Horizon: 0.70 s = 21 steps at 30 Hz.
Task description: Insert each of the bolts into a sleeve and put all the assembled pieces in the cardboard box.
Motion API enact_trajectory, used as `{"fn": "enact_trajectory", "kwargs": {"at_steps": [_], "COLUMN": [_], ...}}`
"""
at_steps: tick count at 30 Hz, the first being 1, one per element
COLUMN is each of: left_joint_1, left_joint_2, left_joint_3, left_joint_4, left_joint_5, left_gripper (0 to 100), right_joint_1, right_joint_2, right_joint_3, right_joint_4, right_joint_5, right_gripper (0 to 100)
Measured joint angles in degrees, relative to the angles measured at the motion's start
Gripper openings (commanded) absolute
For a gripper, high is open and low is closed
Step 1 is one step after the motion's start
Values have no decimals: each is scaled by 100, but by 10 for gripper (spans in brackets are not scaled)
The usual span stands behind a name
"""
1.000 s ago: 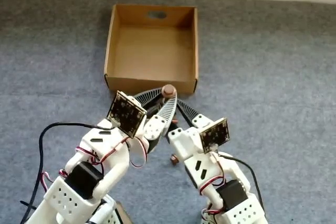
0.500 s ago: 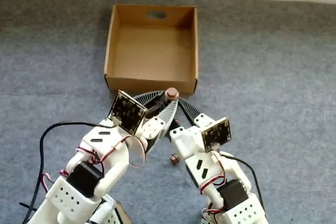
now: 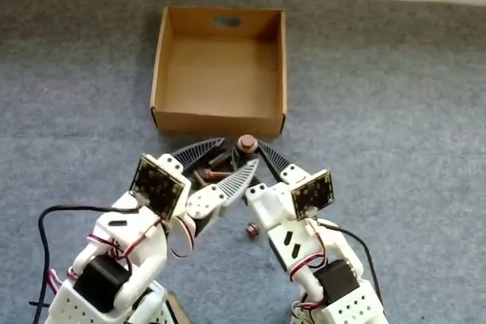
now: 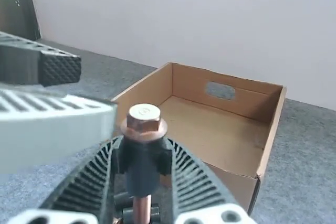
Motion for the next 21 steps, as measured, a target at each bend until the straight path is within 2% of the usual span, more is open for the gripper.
{"fn": "enact_trajectory", "kwargs": {"at_steps": [3,8,10,12,13,15,18,21], "left_joint_1": [-589,-2233,-2664,-2831,-2840,-2857,-2875,-2866], "left_joint_2": [0,-26,0,0,0,9,9,9], "left_joint_3": [0,404,765,1187,1389,1670,1758,2022], "left_joint_4": [0,0,0,0,0,0,0,0], "left_joint_5": [0,0,0,9,0,-114,-589,-686], "left_gripper": [213,208,143,26,0,27,8,10], "right_joint_1": [0,0,0,0,0,0,0,0], "right_joint_2": [0,0,0,0,0,0,0,0], "right_joint_3": [0,0,0,0,0,0,0,0], "right_joint_4": [0,0,0,0,0,0,0,114], "right_joint_5": [0,0,0,0,0,0,0,0], "right_gripper": [6,6,6,6,6,6,6,6]}}
